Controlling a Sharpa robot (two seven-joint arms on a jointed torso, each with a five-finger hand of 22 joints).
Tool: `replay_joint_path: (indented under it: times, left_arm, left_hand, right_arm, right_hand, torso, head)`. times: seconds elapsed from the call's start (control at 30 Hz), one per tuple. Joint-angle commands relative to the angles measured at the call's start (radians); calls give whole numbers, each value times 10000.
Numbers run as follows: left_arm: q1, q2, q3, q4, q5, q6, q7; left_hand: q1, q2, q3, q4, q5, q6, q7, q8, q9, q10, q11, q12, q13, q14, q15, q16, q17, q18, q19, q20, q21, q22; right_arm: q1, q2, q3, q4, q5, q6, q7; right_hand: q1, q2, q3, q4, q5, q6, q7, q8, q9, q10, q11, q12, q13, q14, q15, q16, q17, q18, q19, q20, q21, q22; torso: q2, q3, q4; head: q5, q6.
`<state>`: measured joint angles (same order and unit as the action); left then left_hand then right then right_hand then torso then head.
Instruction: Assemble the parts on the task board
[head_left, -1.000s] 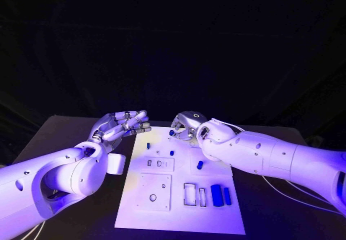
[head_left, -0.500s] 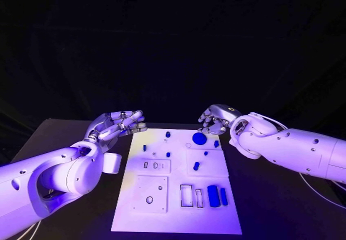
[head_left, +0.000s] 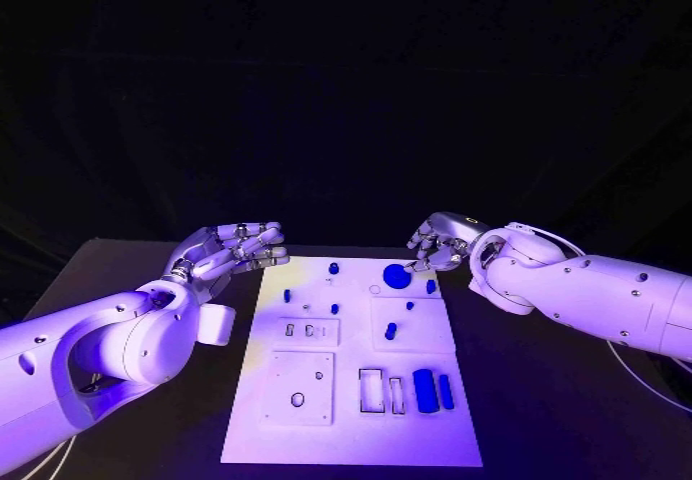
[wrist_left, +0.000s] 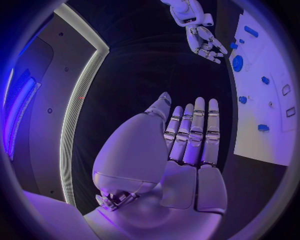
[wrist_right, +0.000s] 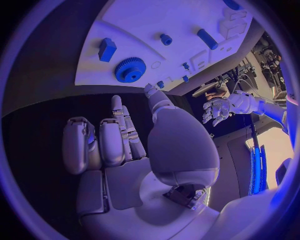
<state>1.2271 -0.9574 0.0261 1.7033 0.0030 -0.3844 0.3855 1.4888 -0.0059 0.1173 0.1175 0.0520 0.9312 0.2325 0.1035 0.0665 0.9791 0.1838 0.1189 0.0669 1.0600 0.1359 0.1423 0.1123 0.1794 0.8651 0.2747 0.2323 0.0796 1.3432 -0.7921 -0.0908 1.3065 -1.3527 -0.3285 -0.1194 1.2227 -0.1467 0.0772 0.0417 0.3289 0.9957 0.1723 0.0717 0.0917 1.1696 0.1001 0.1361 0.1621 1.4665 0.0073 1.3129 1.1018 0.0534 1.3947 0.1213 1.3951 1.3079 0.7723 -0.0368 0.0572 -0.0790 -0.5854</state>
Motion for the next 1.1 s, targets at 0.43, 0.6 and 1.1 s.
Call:
replay_joint_path:
  times: [0.43, 0.6, 1.1]
  left_arm:
    - [15, 28, 9, 61, 56, 333, -219]
    - [16, 33, 9, 73, 56, 321, -226]
    - [16, 45, 8, 54, 56, 308, -240]
  left_hand:
    - [-28, -47, 98, -13, -1, -58, 112, -65, -12, -18, 46, -65, -6, 46, 37, -25, 17, 50, 47, -5, -2, -14]
    - [-32, -50, 101, -13, -1, -59, 116, -66, -12, -20, 48, -66, -6, 45, 39, -25, 18, 50, 48, -4, -2, -15]
    - [-38, -53, 105, -13, -2, -59, 119, -66, -11, -21, 50, -67, -5, 46, 40, -24, 19, 50, 48, -4, -3, -16]
  right_arm:
    - [-163, 515, -12, -347, -434, 636, -161]
    - [-212, 618, -16, -421, -582, 741, -226]
    - [-296, 804, -18, -679, -742, 1018, -383]
  right_hand:
    - [886, 270, -1243, 312, 257, -31, -269, 295, 163, 188, -361, 2719, 2015, 215, -242, 219, 247, 53, 130, -235, 83, 314]
    - [1241, 517, -1752, 529, 415, -88, -320, 443, 242, -1009, -453, 5984, 4767, 380, -242, 715, 1056, -21, 380, -309, 300, 696]
    - [1544, 829, -2343, 831, 535, -263, -182, 655, 336, 1974, -270, 12730, 11814, 808, -78, 2096, 3610, -240, 985, -144, 927, 1606]
  torso:
    - [-1, -13, 10]
    - [0, -7, 18]
    - [1, 0, 8]
  head:
    - [-16, -53]
    - [-8, -78]
    - [6, -97]
